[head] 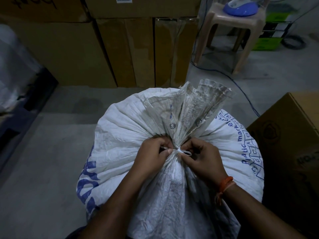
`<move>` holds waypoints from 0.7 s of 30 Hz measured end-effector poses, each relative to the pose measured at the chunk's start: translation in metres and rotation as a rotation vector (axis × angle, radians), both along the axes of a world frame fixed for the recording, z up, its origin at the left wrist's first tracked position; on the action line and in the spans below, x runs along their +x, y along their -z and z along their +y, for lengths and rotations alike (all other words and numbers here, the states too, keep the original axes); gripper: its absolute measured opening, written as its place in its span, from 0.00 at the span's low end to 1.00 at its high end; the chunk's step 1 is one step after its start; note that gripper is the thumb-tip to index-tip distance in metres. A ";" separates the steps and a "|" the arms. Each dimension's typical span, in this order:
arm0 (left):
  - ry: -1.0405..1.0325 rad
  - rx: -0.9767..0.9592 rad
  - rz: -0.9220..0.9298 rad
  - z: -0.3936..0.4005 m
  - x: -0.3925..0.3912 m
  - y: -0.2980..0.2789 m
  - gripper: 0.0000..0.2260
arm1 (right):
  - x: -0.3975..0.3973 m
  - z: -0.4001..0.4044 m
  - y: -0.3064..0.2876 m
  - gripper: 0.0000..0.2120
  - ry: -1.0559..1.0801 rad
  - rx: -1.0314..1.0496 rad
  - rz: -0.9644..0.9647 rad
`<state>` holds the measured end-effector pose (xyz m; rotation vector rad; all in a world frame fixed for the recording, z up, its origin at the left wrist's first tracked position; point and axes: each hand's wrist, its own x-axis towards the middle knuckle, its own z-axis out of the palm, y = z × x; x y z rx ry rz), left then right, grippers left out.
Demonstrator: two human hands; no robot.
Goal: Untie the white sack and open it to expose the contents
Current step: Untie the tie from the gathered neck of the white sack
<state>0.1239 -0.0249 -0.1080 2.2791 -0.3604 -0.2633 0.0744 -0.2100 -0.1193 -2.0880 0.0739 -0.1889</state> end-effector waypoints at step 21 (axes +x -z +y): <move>0.024 -0.018 0.000 -0.006 0.000 0.002 0.06 | 0.002 0.001 -0.001 0.07 0.010 0.036 0.035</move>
